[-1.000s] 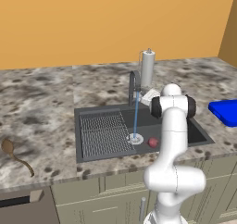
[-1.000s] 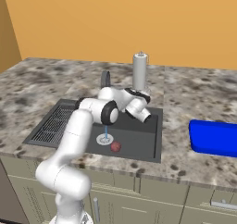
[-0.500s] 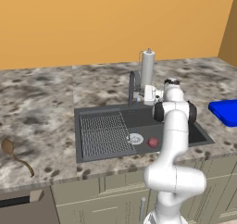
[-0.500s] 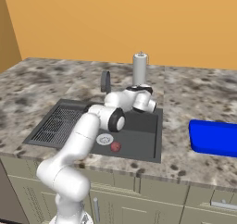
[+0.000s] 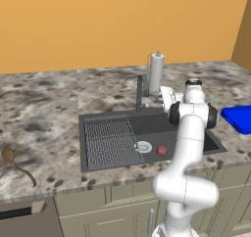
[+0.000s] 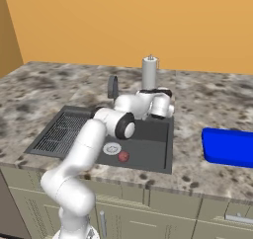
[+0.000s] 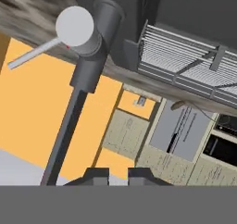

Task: Pick up all produce items and place them in the sink. Turn on the sink faucet to wash them. Then turn the sink off and put them in the tray.

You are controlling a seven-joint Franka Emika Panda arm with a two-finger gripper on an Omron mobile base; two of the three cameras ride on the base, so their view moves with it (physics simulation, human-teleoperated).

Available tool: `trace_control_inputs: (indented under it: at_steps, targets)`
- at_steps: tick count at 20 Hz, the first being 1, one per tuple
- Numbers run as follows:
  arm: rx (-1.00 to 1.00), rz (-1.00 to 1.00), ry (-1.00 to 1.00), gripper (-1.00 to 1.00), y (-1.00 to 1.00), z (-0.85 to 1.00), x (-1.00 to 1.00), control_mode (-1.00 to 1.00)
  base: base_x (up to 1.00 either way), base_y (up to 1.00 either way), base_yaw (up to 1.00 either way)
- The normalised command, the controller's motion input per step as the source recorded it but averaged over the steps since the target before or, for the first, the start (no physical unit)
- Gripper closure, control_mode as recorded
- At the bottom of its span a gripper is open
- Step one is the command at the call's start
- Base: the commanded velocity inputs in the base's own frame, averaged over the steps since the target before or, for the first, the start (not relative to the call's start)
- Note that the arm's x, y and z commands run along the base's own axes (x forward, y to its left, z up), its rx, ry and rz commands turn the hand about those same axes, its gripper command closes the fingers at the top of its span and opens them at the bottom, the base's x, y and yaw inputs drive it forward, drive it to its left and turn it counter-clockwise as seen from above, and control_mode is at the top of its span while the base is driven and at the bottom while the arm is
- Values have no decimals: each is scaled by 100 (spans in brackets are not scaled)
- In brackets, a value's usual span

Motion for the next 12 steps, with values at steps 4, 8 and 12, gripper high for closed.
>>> trace_control_inputs:
  at_steps: [4, 8, 12]
  targets:
    - [-23, 28, -27, -100, -2, 0, -100, -100, 0, 0, 0]
    - [-29, 34, -33, -100, -18, 0, -100, -100, 0, 0, 0]
    - [-36, 38, -31, -100, -24, -17, -100, -100, 0, 0, 0]
